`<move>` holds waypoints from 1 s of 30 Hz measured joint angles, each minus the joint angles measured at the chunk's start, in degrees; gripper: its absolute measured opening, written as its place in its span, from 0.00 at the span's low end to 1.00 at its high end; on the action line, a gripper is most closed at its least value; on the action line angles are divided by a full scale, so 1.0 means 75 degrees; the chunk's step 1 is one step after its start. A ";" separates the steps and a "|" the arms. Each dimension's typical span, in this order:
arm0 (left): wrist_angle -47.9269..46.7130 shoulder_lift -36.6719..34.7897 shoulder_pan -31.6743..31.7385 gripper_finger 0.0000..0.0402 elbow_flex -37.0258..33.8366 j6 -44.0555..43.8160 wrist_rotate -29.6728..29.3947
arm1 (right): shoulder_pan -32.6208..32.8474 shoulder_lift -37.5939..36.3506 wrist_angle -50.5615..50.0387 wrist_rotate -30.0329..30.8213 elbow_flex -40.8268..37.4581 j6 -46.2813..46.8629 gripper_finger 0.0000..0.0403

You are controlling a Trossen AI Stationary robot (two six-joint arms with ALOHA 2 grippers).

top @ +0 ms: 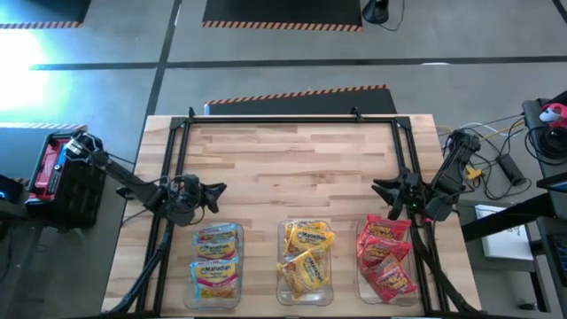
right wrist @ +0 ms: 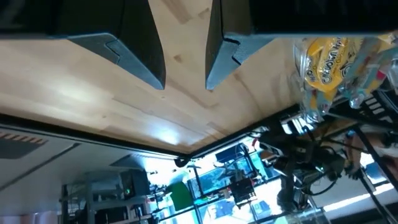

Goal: Sort Maruchan noodles
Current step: Return to Home Position

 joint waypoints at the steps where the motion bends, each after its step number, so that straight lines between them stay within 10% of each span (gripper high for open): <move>1: 0.0009 0.0000 0.0000 0.15 -0.0023 -0.0012 -0.0009 | 0.0000 0.0000 0.0001 0.0001 0.0000 -0.0059 0.25; 20: 0.0326 0.0015 0.0003 0.15 -0.0272 0.0699 0.0353 | 0.0000 0.0000 0.0012 -0.0019 0.0006 -0.0063 0.25; 30: 0.1011 -0.1134 0.0001 0.15 -0.0272 0.3664 0.1934 | 0.0000 0.0000 0.0013 -0.0016 0.0006 -0.0063 0.25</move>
